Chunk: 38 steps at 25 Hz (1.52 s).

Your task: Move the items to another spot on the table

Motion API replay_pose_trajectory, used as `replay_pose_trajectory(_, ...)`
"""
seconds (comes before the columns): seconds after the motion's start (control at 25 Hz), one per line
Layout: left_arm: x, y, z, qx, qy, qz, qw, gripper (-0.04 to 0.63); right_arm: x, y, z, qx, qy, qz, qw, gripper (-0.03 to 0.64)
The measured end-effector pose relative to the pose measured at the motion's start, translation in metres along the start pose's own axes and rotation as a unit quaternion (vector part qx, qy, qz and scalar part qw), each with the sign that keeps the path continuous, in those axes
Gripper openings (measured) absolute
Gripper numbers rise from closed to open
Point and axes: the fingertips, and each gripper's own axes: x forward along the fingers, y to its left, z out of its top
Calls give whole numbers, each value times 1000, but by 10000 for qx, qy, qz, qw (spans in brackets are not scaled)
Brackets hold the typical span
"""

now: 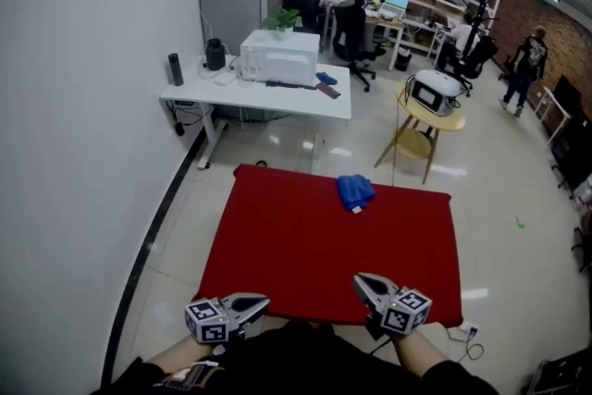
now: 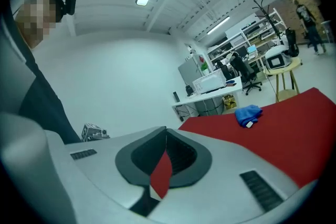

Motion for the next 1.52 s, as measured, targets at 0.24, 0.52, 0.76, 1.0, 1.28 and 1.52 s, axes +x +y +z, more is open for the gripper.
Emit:
replay_pose_trajectory(0.24,98,34,37,239,12,229,9995,-8,7,-111,37,-429,112,-99,9990,6)
replay_pose_trajectory(0.52,195,73,92,458,-238,329,9981,-8,66,-219,89,-1120,599,-344,9913,21)
replay_pose_trajectory(0.76,250,129,106,619,-115,345,9974,-8,147,-302,104,-1198,782,-808,9864,138)
replay_pose_trajectory(1.0,280,181,93,305,143,274,9991,-8,234,-380,102,-1275,1182,-1584,9719,281)
replay_pose_trajectory(1.28,282,204,68,-130,340,101,9993,-8,290,-462,61,-1115,2137,-2334,9420,399)
replay_pose_trajectory(1.52,271,214,54,-316,476,154,9983,-8,302,-479,15,-978,2880,-2248,9257,411)
